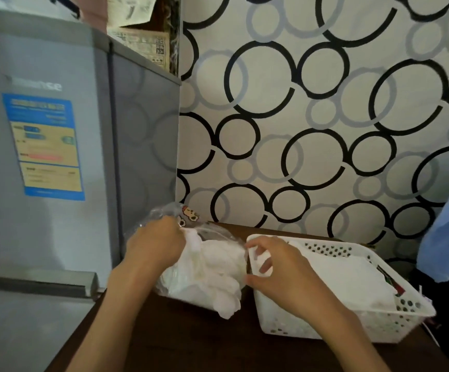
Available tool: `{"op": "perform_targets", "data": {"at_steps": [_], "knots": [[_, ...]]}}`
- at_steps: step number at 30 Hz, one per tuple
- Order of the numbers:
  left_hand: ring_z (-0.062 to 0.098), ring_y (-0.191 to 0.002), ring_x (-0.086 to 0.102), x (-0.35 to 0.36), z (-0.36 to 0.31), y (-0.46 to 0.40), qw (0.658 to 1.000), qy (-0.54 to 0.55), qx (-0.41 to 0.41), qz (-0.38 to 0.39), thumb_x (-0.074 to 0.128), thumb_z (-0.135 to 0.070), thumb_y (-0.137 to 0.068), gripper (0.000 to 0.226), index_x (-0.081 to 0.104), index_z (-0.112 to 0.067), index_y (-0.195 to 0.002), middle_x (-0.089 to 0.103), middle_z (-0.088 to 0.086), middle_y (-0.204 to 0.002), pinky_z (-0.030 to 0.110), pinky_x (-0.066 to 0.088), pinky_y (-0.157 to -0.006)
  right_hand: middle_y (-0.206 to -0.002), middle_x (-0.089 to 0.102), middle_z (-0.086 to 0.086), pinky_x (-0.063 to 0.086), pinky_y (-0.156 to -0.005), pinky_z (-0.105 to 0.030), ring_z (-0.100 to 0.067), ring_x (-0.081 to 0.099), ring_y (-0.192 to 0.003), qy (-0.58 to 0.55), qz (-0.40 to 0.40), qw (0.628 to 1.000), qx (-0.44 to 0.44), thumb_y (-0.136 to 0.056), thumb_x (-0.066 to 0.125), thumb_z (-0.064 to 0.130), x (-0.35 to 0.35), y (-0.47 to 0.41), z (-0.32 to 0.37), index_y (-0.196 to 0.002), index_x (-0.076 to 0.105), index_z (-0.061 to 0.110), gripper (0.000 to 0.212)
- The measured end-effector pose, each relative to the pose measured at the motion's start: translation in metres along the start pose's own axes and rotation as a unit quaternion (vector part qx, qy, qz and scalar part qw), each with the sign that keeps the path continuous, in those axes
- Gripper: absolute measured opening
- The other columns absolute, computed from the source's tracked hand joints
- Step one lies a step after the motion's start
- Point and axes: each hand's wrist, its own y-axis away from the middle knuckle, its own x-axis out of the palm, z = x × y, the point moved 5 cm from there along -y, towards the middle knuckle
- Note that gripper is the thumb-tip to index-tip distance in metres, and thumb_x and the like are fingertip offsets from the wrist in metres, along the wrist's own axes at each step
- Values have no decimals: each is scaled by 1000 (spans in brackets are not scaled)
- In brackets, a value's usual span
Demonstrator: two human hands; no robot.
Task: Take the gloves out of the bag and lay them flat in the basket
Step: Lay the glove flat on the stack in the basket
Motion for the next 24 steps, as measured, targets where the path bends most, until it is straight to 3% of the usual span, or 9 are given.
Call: {"op": "perform_targets", "data": {"at_steps": [4,6,8,11,14,18,20,22,24], "knots": [[33,-99,56,-27,13,6,992,95,-31,-77,37,-25,-98,28,61,-16,-110,63,9,-109,36,41,-81,-136,20,12,38,-93,-21,-8,40,-117,14,78,997,-13,-71,78,40,15,3,14,-138,20,39,89],[36,-103,56,-38,17,8,987,126,-30,-98,37,-25,-98,28,60,-17,-113,63,11,-112,37,39,-84,-136,20,14,39,-92,-22,-8,42,-115,2,35,999,-39,-73,76,42,16,2,20,-138,15,44,89],[34,-101,56,-41,18,8,985,147,-16,-84,36,-29,-99,26,58,-21,-110,63,8,-109,38,42,-87,-132,26,17,45,-88,-24,-5,47,-109,-49,-50,995,-77,-74,73,46,13,-5,23,-138,20,47,83],[27,-100,58,-36,19,7,982,184,21,-30,36,-34,-100,21,57,-29,-102,63,1,-107,44,46,-94,-119,44,17,47,-81,-22,-3,50,-100,-114,-114,982,-96,-76,73,45,11,-18,15,-126,50,43,55],[17,-91,64,-31,12,8,968,238,75,13,47,-37,-97,20,59,-46,-84,67,-13,-94,45,51,-91,-92,48,11,37,-67,-20,-10,45,-87,34,-210,971,-112,-73,77,40,13,-25,9,-100,72,33,29],[8,-89,64,-25,-9,10,961,242,132,23,58,-39,-91,13,67,-48,-91,69,-22,-89,43,52,-90,-61,49,11,34,-46,-22,-9,45,-56,25,-320,936,-141,-74,76,25,24,-24,27,-71,74,24,4],[3,-84,64,-23,-13,10,959,245,145,15,58,-36,-91,14,71,-42,-94,68,-24,-83,41,53,-87,-57,51,11,32,-49,-23,-7,44,-53,9,-254,961,-111,-84,64,19,35,-36,33,-65,68,24,20],[4,-83,65,-22,-9,7,963,234,135,6,58,-34,-92,15,73,-37,-94,69,-23,-82,41,53,-87,-66,57,8,42,-59,-25,-12,55,-65,7,-74,995,-66,-90,55,18,50,-49,29,-71,68,26,24],[7,-86,65,-18,-3,4,967,224,121,11,57,-33,-93,16,73,-35,-97,70,-18,-85,41,53,-87,-80,64,5,50,-73,-31,-18,63,-82,-9,62,998,-31,-94,49,18,53,-47,23,-83,69,30,26]]}}
